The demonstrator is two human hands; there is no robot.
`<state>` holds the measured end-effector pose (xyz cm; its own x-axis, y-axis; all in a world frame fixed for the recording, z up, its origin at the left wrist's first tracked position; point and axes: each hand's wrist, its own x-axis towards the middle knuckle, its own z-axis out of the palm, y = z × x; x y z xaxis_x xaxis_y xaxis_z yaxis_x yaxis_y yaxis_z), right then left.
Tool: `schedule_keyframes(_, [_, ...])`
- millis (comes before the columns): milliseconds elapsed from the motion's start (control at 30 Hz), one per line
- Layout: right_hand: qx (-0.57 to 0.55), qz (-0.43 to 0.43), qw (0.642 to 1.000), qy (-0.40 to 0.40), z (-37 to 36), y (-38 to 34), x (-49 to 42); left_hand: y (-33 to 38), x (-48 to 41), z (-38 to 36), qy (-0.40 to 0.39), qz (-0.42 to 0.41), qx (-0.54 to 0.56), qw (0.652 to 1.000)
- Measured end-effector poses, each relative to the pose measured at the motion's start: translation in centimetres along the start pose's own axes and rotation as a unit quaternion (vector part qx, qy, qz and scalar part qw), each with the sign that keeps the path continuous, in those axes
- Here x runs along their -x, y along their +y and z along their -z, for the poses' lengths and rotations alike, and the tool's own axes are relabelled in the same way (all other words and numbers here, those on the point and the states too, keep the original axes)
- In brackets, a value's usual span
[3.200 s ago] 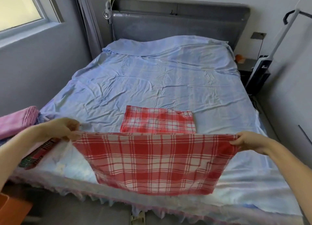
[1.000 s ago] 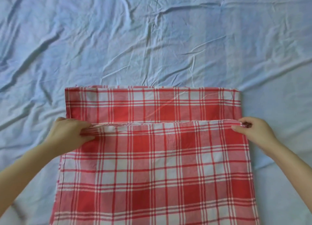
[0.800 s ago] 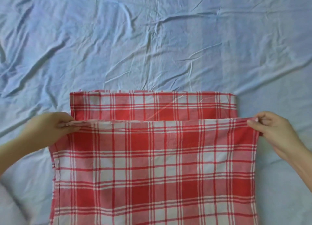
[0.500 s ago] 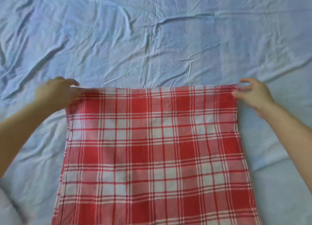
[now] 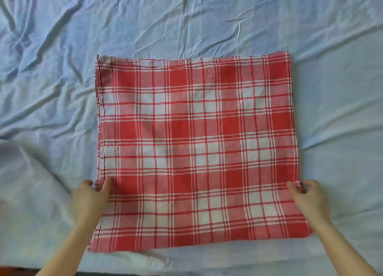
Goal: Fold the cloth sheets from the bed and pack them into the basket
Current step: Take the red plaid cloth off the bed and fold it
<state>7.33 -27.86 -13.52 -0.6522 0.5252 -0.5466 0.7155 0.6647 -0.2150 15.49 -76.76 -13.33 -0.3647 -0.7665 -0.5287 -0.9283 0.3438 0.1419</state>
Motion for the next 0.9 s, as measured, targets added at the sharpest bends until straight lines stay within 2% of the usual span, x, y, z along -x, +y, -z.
schedule_keyframes(167, [-0.07, -0.043, 0.993, -0.085, -0.3, 5.0, 2.8, -4.9, 4.0, -0.7, -0.122, 0.071, 0.033, 0.989])
schedule_keyframes(267, [-0.127, -0.073, 0.982, -0.123, 0.6, 6.1, 3.3, -6.4, 5.2, 0.3, -0.172, 0.115, 0.123, 0.971])
schedule_keyframes(400, [-0.278, -0.125, 0.941, -0.143, 2.5, 5.2, 4.0, -6.9, 6.2, 2.3, -0.207, 0.112, 0.198, 0.952])
schedule_keyframes(533, [-0.371, -0.144, 0.906, -0.142, 5.3, 1.5, 4.5, -5.7, 5.7, 5.6, -0.193, 0.101, 0.261, 0.94])
schedule_keyframes(633, [-0.421, -0.148, 0.882, -0.15, 8.5, -3.5, 3.7, -2.5, 3.4, 8.6, -0.221, 0.127, 0.365, 0.895])
schedule_keyframes(800, [-0.445, -0.152, 0.871, -0.144, 11.6, -12.3, -0.5, 8.0, 0.3, 13.1, -0.303, 0.151, 0.488, 0.805])
schedule_keyframes(900, [-0.479, -0.145, 0.855, -0.133, 12.3, -17.8, -5.4, 13.9, -3.5, 14.4, -0.258, 0.189, 0.572, 0.756])
